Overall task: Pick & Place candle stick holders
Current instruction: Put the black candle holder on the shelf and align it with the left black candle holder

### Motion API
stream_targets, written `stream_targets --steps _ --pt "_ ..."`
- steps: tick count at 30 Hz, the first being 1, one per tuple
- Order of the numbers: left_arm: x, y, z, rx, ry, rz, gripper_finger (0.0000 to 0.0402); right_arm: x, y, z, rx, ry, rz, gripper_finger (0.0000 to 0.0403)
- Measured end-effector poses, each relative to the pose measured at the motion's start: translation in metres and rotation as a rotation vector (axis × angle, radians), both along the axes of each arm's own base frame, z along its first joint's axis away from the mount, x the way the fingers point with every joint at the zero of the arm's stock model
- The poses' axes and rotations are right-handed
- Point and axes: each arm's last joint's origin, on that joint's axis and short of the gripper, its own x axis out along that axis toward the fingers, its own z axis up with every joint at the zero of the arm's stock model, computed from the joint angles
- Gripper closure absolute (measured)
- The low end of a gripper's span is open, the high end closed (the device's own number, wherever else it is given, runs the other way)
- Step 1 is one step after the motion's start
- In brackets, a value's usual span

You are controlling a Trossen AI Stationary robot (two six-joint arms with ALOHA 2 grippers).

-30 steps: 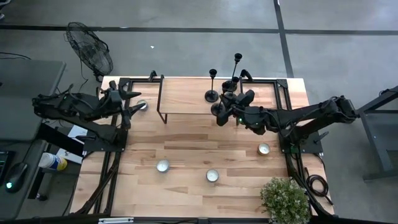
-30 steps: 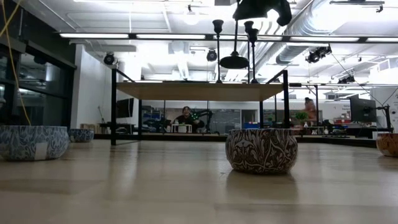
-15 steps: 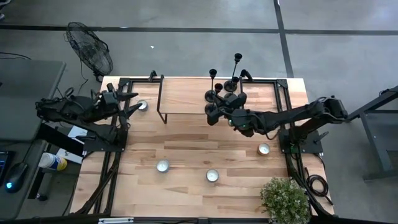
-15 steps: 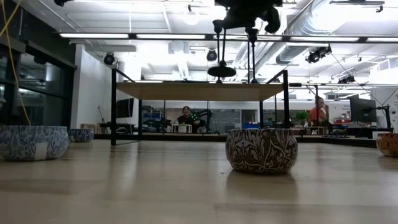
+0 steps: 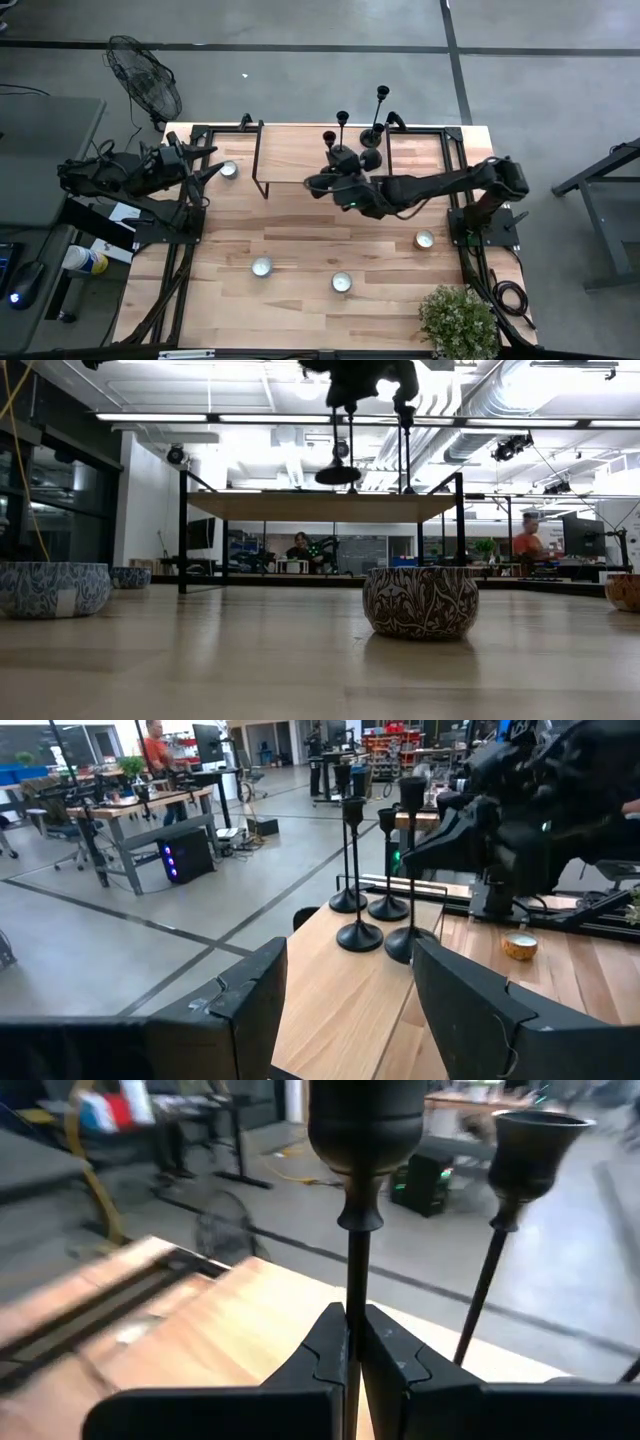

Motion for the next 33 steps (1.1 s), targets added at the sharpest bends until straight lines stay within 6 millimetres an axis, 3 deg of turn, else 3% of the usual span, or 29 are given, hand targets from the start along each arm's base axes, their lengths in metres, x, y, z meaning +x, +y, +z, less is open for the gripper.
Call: stream_targets --steps 6,12,21,33 --pt "0.0 0.0 0.0 0.0 0.0 0.0 0.0191 0.011 -0.001 0.004 -0.01 -0.021 -0.057 0.04" --pt "0.0 0.0 0.0 -0.004 -0.002 -0.018 0.0191 0.005 -0.003 -0.015 0.062 -0.043 -0.106 0.04" --pt "0.0 -0.001 0.0 -0.002 -0.001 -0.019 0.0191 0.004 -0.003 -0.014 0.045 -0.045 -0.13 0.04" --pt "0.0 -0.001 0.0 -0.002 -0.001 -0.019 0.0191 0.0 -0.022 -0.017 0.066 -0.027 -0.182 0.04"
